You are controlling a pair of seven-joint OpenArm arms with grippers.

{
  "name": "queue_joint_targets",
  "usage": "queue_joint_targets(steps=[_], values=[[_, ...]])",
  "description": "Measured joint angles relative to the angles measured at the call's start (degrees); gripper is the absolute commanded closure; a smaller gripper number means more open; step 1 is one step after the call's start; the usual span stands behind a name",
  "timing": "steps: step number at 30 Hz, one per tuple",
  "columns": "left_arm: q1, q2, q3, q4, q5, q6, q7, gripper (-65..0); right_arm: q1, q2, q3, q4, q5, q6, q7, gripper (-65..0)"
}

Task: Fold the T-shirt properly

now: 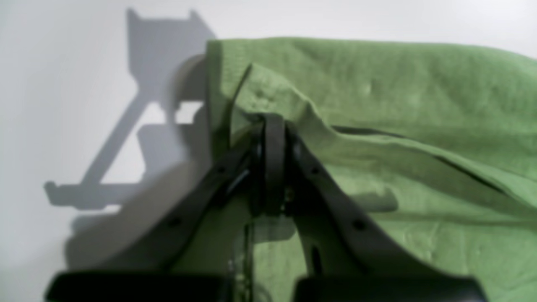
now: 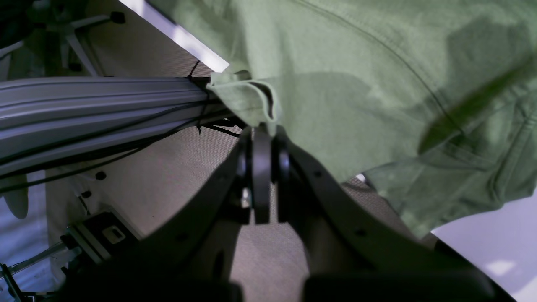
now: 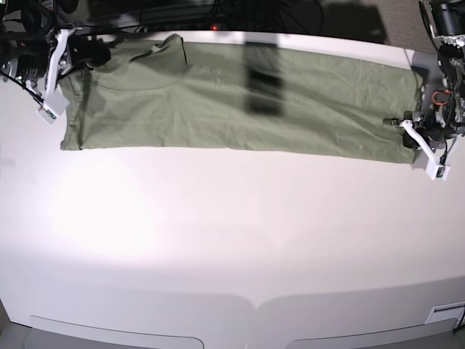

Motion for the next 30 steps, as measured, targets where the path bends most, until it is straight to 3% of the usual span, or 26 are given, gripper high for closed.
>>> queue_joint_targets(steps=[12, 16, 19, 21, 23, 30], values=[[2.1, -2.3, 0.0, 7.6, -7.3, -0.9, 5.1, 0.0, 0.0, 0.0, 0.0, 0.0, 0.0, 0.0, 0.0, 0.0], [4.4, -2.1, 0.0, 7.9, -2.9, -1.3, 2.7, 0.0, 0.0, 0.0, 0.0, 0.0, 0.0, 0.0, 0.0, 0.0], [3.7, -2.3, 0.0, 7.9, -3.0, -1.1, -0.5, -0.6, 0.0, 0.0, 0.0, 0.0, 0.0, 0.0, 0.0, 0.0], [3.6, -2.3, 0.0, 7.9, -3.2, -1.1, -2.1, -15.4, 0.0, 0.0, 0.0, 0.0, 0.0, 0.0, 0.0, 0.0], [3.8, -2.3, 0.0, 7.9, -3.1, -1.1, -2.4, -23.1, 0.0, 0.0, 0.0, 0.0, 0.0, 0.0, 0.0, 0.0], [3.8, -2.2, 0.0, 4.3, -3.1, -1.1, -2.2, -23.2, 0.0, 0.0, 0.0, 0.0, 0.0, 0.0, 0.0, 0.0]])
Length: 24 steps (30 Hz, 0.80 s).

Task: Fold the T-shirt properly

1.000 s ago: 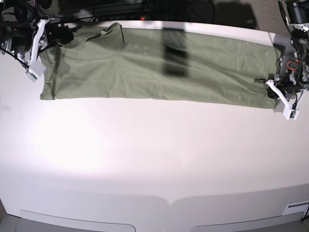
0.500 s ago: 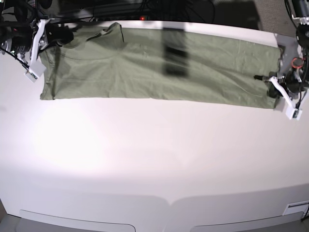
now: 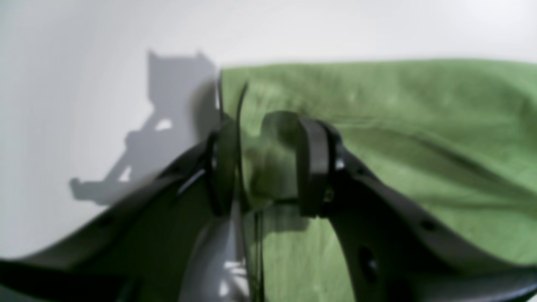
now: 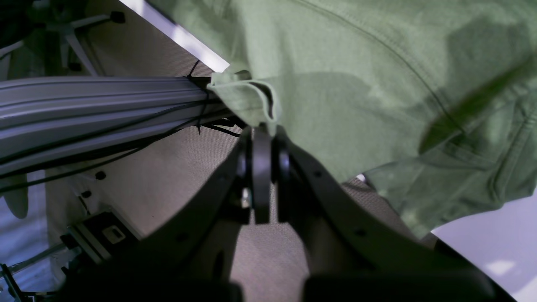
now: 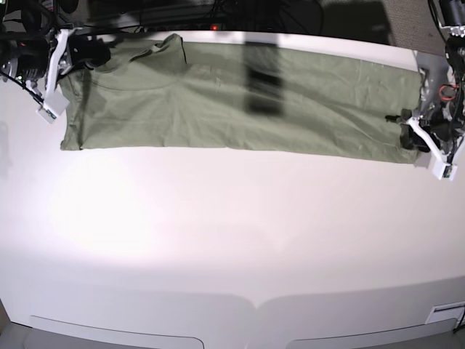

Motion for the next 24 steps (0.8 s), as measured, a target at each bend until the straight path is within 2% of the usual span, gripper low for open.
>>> queue_joint_targets(steps=[3, 5, 10, 11, 24], values=[[0.1, 0.0, 0.0, -0.8, -0.1, 0.0, 0.4, -23.0, 0.0, 0.0, 0.0, 0.0, 0.0, 0.0, 0.0, 0.0], [0.0, 0.0, 0.0, -0.9, -0.1, 0.0, 0.4, -19.9, 0.0, 0.0, 0.0, 0.0, 0.0, 0.0, 0.0, 0.0], [0.0, 0.0, 0.0, -0.9, -0.2, 0.0, 1.1, -1.8, 0.0, 0.0, 0.0, 0.0, 0.0, 0.0, 0.0, 0.0], [0.0, 0.0, 0.0, -0.9, -0.4, 0.0, 1.0, 0.0, 0.0, 0.0, 0.0, 0.0, 0.0, 0.0, 0.0, 0.0], [0.0, -0.1, 0.0, -0.9, -0.7, -0.3, 2.4, 0.0, 0.0, 0.0, 0.0, 0.0, 0.0, 0.0, 0.0, 0.0]])
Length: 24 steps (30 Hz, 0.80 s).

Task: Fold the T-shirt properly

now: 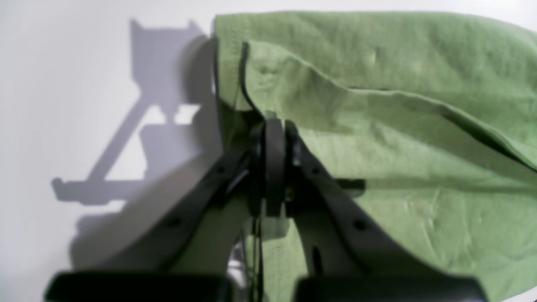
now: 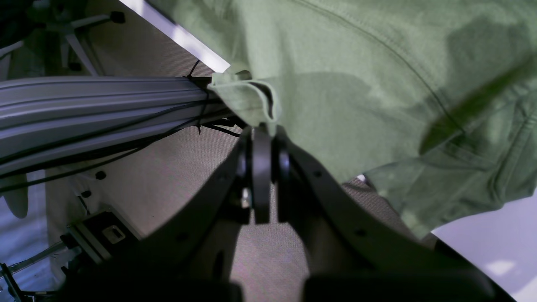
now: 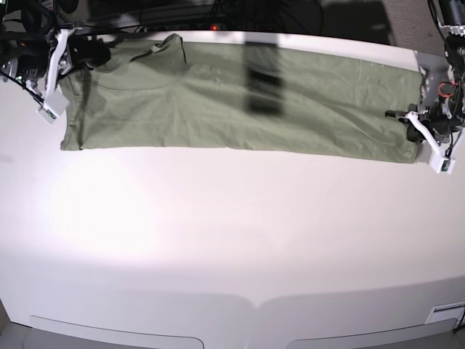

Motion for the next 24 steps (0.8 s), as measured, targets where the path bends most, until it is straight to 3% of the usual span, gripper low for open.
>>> queue_joint_targets(steps=[5, 12, 16, 24], values=[[0.2, -2.1, 0.0, 0.0, -1.1, -1.9, 0.2, 0.0, 0.0, 0.0, 0.0, 0.0, -0.1, 0.0, 0.0, 0.0], [2.0, -6.9, 0.0, 0.0, -9.8, -5.2, 2.6, 0.0, 0.0, 0.0, 0.0, 0.0, -1.8, 0.0, 0.0, 0.0], [3.2, -7.9, 0.0, 0.0, -11.5, -7.9, 4.1, 0.0, 0.0, 0.0, 0.0, 0.0, -4.7, 0.0, 0.0, 0.0], [3.8, -8.2, 0.0, 0.0, -12.7, -8.0, 4.1, 0.0, 0.0, 0.0, 0.0, 0.0, -5.9, 0.0, 0.0, 0.0]])
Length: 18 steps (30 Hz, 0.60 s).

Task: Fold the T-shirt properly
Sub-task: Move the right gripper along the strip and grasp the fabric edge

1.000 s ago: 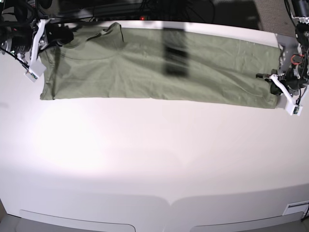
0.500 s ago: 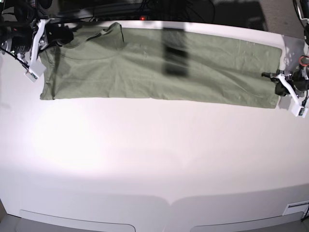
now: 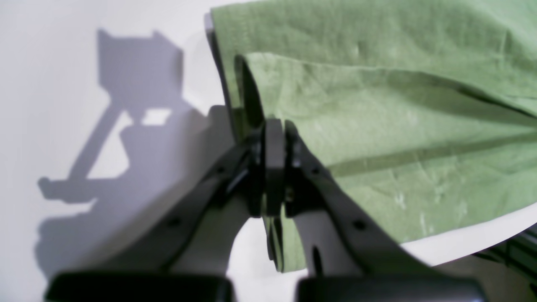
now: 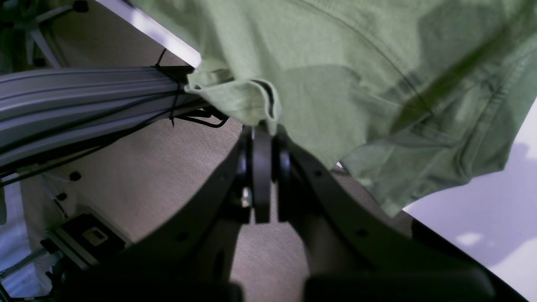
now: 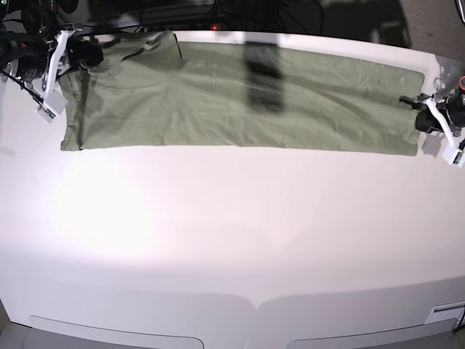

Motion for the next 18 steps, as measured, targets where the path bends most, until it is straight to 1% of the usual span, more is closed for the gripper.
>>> queue_joint_targets(steps=[1, 3, 4, 6, 8, 11, 12, 14, 16, 18], values=[[0.0, 0.0, 0.0, 0.0, 0.0, 0.0, 0.0, 0.0, 0.0, 0.0, 0.0, 0.0, 0.0, 0.0, 0.0, -4.0], [0.0, 0.0, 0.0, 0.0, 0.0, 0.0, 0.0, 0.0, 0.0, 0.0, 0.0, 0.0, -0.2, 0.0, 0.0, -15.6], [0.0, 0.0, 0.0, 0.0, 0.0, 0.0, 0.0, 0.0, 0.0, 0.0, 0.0, 0.0, -0.7, 0.0, 0.0, -20.2], [0.0, 0.0, 0.0, 0.0, 0.0, 0.0, 0.0, 0.0, 0.0, 0.0, 0.0, 0.0, -2.4, 0.0, 0.0, -26.1], [0.0, 0.0, 0.0, 0.0, 0.0, 0.0, 0.0, 0.0, 0.0, 0.0, 0.0, 0.0, -4.3, 0.0, 0.0, -28.4], [0.0, 0.0, 0.0, 0.0, 0.0, 0.0, 0.0, 0.0, 0.0, 0.0, 0.0, 0.0, -4.8, 0.0, 0.0, -28.4], [0.0, 0.0, 0.0, 0.0, 0.0, 0.0, 0.0, 0.0, 0.0, 0.0, 0.0, 0.0, -4.8, 0.0, 2.0, -28.4], [0.0, 0.0, 0.0, 0.0, 0.0, 0.0, 0.0, 0.0, 0.2, -0.3, 0.0, 0.0, -4.9, -0.1, 7.7, -28.4], [0.0, 0.0, 0.0, 0.0, -1.0, 0.0, 0.0, 0.0, 2.1, -2.3, 0.0, 0.0, -5.6, -0.2, 8.0, -28.4], [0.0, 0.0, 0.0, 0.0, -2.7, 0.1, 0.2, 0.0, 4.3, -5.4, 0.0, 0.0, -6.0, -0.2, 8.3, -28.4]])
